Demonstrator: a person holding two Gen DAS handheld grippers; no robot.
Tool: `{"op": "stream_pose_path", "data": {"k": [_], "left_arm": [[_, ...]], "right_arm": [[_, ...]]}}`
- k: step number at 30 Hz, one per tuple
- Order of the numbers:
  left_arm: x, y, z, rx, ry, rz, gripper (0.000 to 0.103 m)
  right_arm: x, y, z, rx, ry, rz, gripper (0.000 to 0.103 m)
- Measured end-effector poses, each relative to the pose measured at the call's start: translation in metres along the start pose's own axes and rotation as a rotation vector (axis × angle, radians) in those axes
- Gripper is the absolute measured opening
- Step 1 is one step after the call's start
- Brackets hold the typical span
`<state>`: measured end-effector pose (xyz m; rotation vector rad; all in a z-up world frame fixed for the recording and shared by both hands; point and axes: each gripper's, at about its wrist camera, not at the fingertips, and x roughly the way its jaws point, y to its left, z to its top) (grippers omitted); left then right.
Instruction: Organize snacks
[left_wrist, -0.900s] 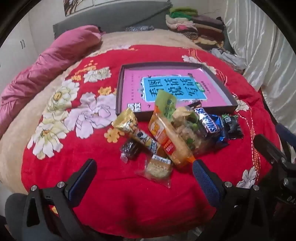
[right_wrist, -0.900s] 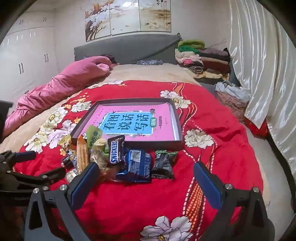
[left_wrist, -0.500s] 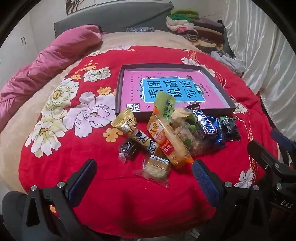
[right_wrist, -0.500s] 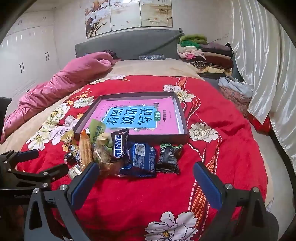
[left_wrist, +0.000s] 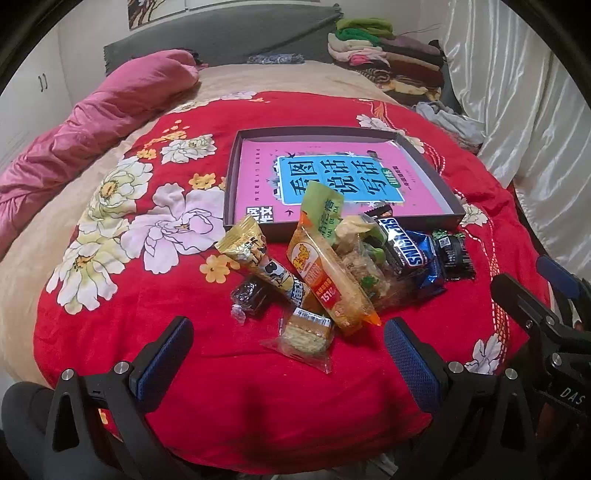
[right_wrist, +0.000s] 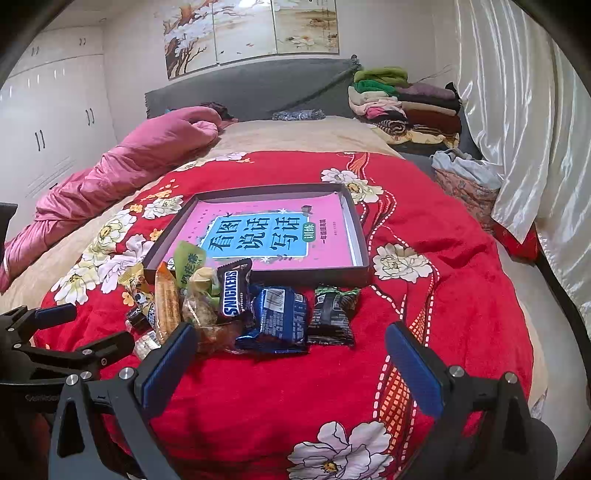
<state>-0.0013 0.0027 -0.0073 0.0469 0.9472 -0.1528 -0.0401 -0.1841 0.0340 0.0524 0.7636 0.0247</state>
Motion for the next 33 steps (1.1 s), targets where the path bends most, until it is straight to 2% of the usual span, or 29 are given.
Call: {"op": "stream_pose_path", "data": {"k": [33], "left_arm": [[0.0018, 0.0007, -0.0013, -0.003, 0.014, -0.019, 0.103]], "right_arm": [[0.0006, -0.0022, -0.0005, 0.007, 0.001, -0.006, 0.103]]}}
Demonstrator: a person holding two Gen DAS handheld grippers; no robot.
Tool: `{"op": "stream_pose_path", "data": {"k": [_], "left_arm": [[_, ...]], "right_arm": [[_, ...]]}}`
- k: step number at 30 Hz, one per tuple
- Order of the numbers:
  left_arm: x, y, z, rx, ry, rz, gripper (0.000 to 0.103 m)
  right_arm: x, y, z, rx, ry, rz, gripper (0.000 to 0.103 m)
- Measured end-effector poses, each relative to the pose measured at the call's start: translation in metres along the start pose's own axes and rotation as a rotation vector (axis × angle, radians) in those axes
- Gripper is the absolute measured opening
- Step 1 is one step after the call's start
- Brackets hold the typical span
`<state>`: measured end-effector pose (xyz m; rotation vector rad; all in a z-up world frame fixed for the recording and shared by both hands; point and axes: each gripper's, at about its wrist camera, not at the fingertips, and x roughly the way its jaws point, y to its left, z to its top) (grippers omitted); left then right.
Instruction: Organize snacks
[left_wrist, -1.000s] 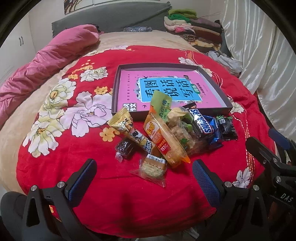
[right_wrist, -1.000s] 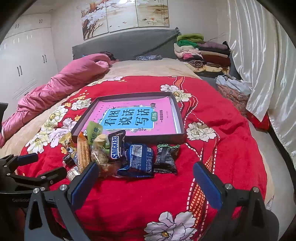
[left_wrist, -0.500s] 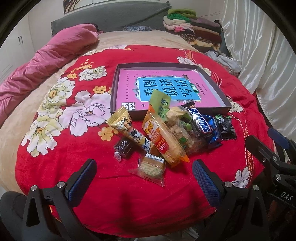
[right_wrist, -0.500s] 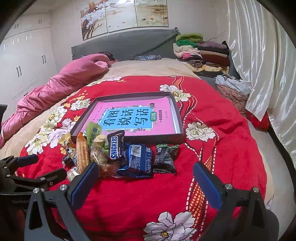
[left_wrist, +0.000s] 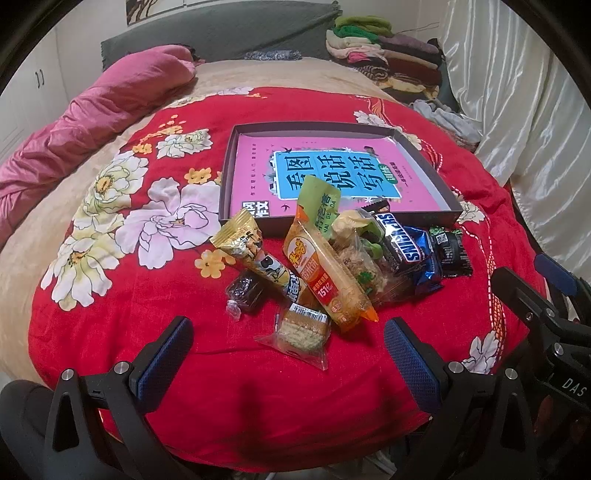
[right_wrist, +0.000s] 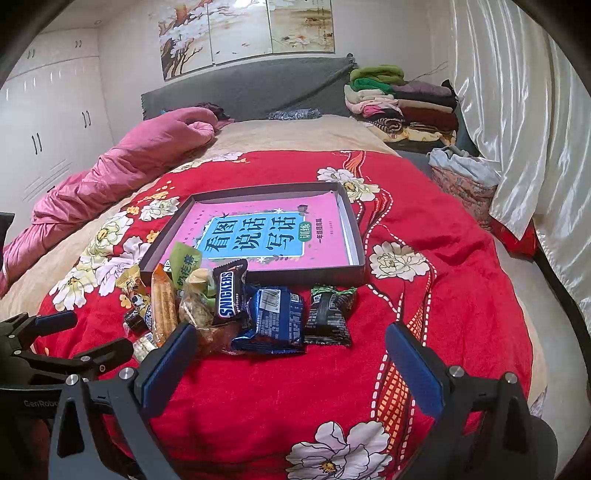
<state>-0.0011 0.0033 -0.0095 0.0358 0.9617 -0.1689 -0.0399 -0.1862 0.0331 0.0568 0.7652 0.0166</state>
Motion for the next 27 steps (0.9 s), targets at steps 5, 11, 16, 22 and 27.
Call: {"op": "stream_pose_path", "data": {"k": [5, 11, 16, 22, 27], "left_arm": [[0.001, 0.0, -0.001, 0.001, 0.004, -0.003, 0.103], [0.007, 0.001, -0.004, -0.001, 0.028, -0.026, 0.103], [0.014, 0.007, -0.007, -0.005, 0.06, -0.048, 0.103], [0.034, 0.018, -0.01, -0.049, 0.133, -0.099, 0.102], [0.053, 0.018, -0.01, -0.038, 0.175, -0.115, 0.094]], "right_arm": [[0.0, 0.0, 0.0, 0.0, 0.0, 0.001, 0.103], [0.001, -0.001, 0.0, 0.003, 0.004, -0.003, 0.103], [0.002, -0.002, 0.0, 0.013, 0.005, -0.004, 0.103], [0.011, -0.012, 0.001, 0.056, 0.033, 0.004, 0.103], [0.033, -0.035, 0.002, 0.136, 0.094, 0.001, 0.103]]}}
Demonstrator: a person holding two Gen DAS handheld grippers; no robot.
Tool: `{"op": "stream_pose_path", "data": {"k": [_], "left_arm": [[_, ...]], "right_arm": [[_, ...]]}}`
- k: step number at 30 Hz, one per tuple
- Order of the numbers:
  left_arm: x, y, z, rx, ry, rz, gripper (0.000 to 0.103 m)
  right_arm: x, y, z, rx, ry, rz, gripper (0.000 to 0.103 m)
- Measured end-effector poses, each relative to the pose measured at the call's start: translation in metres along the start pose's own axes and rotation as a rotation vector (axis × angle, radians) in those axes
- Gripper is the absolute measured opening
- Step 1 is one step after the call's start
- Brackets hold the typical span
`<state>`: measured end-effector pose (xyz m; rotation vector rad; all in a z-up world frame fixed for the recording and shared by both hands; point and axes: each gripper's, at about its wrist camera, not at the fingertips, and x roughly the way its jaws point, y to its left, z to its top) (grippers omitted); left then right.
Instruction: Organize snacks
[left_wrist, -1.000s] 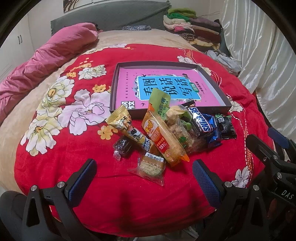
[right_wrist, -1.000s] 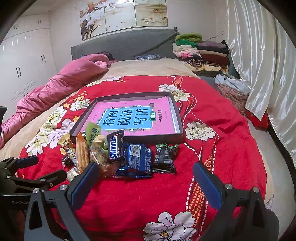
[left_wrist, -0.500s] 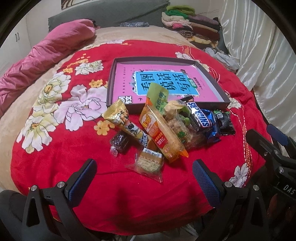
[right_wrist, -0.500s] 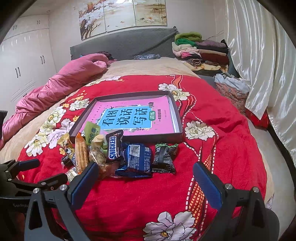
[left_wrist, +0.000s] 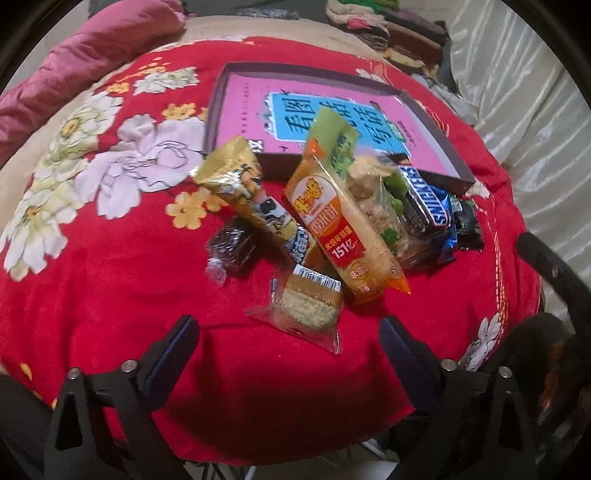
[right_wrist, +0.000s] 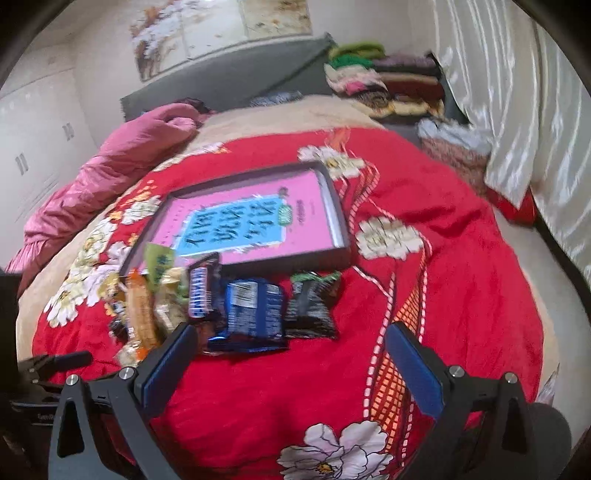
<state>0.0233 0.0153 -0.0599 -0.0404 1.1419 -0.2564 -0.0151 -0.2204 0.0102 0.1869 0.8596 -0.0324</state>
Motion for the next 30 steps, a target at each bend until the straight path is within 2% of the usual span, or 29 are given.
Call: {"op": "stream_pose_path", "data": {"k": [2, 4, 5, 10, 12, 17, 21, 22, 23, 30], "left_arm": [[0.005, -0.001, 0.002, 0.01, 0.009, -0.013, 0.088], [0.01, -0.004, 0.004, 0.028, 0.019, -0.023, 0.074], [0.013, -0.005, 0.005, 0.042, 0.027, -0.022, 0.071], [0.02, -0.003, 0.01, 0.051, 0.036, -0.019, 0.064], [0.022, -0.002, 0.011, 0.047, 0.037, -0.025, 0.063], [0.027, -0.002, 0.014, 0.052, 0.037, -0.036, 0.062], [0.029, 0.002, 0.015, 0.043, 0.034, -0.052, 0.058], [0.029, 0.002, 0.016, 0.042, 0.034, -0.056, 0.056], [0.029, 0.003, 0.015, 0.042, 0.033, -0.059, 0.056], [0.02, 0.01, 0.014, 0.016, 0.031, -0.099, 0.049]], "right_arm": [[0.008, -0.009, 0.004, 0.017, 0.012, -0.019, 0.103], [0.018, -0.018, 0.007, 0.035, 0.031, -0.029, 0.103], [0.024, -0.022, 0.008, 0.045, 0.045, -0.029, 0.103], [0.045, -0.027, 0.012, 0.034, 0.075, -0.044, 0.102], [0.052, -0.024, 0.015, 0.012, 0.082, -0.053, 0.099], [0.079, -0.015, 0.019, -0.038, 0.133, -0.052, 0.07], [0.095, -0.013, 0.018, -0.046, 0.172, -0.043, 0.059], [0.095, -0.013, 0.017, -0.045, 0.171, -0.032, 0.052], [0.094, -0.012, 0.018, -0.047, 0.16, -0.013, 0.041], [0.076, -0.021, 0.021, -0.019, 0.117, 0.026, 0.034]]}}
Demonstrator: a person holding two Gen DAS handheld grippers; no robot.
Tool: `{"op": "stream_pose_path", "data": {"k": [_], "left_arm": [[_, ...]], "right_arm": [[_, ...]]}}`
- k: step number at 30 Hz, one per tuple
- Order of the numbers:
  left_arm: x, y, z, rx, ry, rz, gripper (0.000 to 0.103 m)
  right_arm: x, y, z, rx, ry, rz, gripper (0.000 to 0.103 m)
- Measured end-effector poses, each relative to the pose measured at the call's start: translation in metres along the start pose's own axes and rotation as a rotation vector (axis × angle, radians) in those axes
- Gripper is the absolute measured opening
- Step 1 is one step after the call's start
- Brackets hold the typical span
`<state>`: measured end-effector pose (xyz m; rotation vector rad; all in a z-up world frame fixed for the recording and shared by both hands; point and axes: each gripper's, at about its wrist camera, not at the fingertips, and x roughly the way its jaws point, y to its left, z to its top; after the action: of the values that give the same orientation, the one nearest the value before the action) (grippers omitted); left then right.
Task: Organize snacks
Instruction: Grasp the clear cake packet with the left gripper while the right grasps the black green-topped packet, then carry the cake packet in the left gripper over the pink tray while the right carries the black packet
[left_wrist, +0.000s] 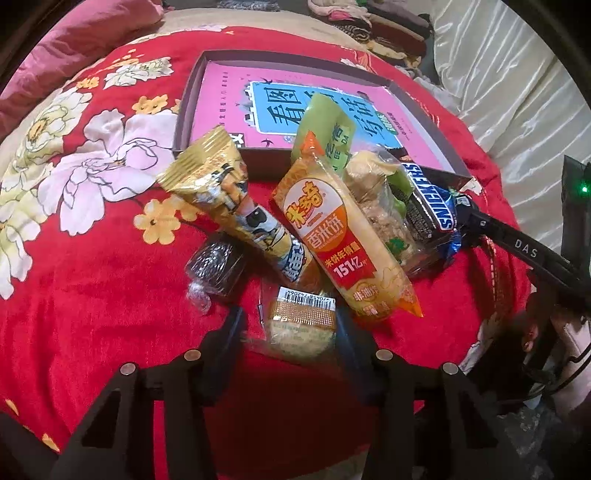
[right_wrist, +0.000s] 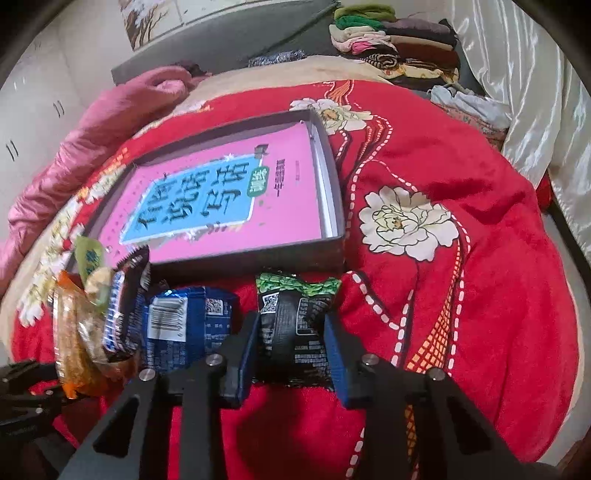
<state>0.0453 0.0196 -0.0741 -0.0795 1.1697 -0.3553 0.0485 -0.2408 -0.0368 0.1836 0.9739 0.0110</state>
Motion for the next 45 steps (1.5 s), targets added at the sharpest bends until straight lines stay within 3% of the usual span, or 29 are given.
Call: {"op": "stream_pose_path", "data": {"k": [5, 12, 17, 33, 45], "left_arm": [[-0.015, 0.006, -0.004, -0.026, -0.014, -0.021, 0.048], [-0.054, 0.016, 0.006, -0.068, -0.139, -0.004, 0.048], [-0.062, 0.031, 0.018, -0.108, -0.183, 0.007, 0.048], [-0.05, 0.052, 0.081, -0.149, -0.278, 0.063, 0.048], [-0.018, 0.046, 0.12, -0.137, -0.25, 0.065, 0.048]], "right_arm": [[-0.022, -0.008, 0.003, 0.03, -0.075, 0.017, 0.034], [-0.037, -0.006, 0.015, 0.031, -0.159, 0.07, 0.034], [-0.038, 0.002, 0.018, 0.003, -0.18, 0.093, 0.034], [-0.024, 0.006, 0.047, -0.044, -0.236, 0.115, 0.034], [0.002, 0.007, 0.057, -0.051, -0.215, 0.111, 0.034]]}}
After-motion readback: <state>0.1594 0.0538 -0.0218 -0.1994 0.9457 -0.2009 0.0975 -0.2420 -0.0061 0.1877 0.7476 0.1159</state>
